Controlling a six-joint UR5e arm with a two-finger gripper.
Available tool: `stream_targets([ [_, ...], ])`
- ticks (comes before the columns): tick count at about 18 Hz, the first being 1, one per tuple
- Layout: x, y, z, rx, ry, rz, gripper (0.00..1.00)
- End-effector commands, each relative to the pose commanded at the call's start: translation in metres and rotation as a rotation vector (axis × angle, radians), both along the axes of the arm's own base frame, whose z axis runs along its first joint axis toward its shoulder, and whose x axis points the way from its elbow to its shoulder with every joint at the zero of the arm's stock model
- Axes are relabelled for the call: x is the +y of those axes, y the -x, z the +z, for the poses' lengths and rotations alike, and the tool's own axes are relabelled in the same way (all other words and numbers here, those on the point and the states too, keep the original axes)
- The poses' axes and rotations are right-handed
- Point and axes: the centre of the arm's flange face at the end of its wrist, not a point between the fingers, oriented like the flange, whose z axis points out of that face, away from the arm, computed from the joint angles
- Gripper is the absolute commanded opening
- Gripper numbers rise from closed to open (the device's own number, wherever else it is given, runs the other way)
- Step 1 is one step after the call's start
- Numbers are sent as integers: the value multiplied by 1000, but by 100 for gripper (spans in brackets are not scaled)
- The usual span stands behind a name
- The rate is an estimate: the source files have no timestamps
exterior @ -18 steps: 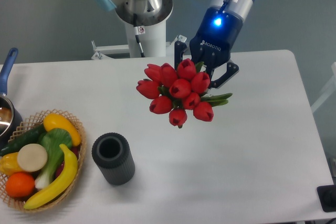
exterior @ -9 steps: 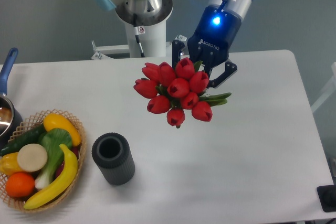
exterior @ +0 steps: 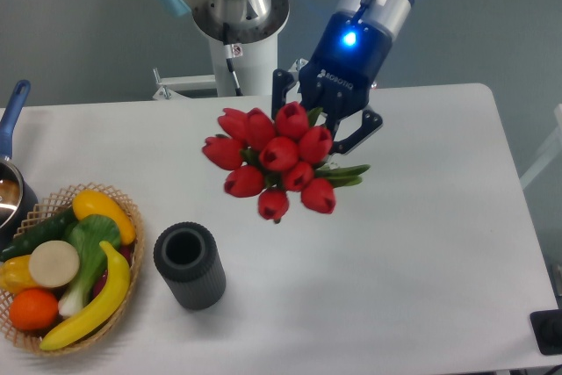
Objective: Insert the flowers into the vase
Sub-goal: 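Carry the tulips over the black vase, stems pointing down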
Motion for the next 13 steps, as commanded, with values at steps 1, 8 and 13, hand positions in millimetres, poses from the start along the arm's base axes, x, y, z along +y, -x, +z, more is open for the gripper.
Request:
stream_targets([
  [1, 13, -8, -4, 12, -19, -33, 39],
  [8, 30, -33, -13, -114, -175, -202, 39],
  [13, 36, -36, -17, -159, -280, -298, 39],
])
